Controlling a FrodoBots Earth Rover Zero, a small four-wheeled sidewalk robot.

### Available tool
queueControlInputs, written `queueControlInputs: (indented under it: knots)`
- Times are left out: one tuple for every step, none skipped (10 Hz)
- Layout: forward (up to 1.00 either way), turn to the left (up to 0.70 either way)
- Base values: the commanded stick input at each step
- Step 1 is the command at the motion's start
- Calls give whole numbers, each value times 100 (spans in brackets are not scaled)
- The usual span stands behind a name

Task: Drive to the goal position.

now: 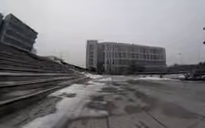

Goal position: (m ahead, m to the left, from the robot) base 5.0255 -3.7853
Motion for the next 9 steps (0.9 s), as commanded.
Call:
queueControlInputs:
  knots:
    - [100,0]
    - [100,0]
    - [100,0]
    - [100,0]
    - [100,0]
    - [100,0]
    - [100,0]
    - [100,0]
    - [100,0]
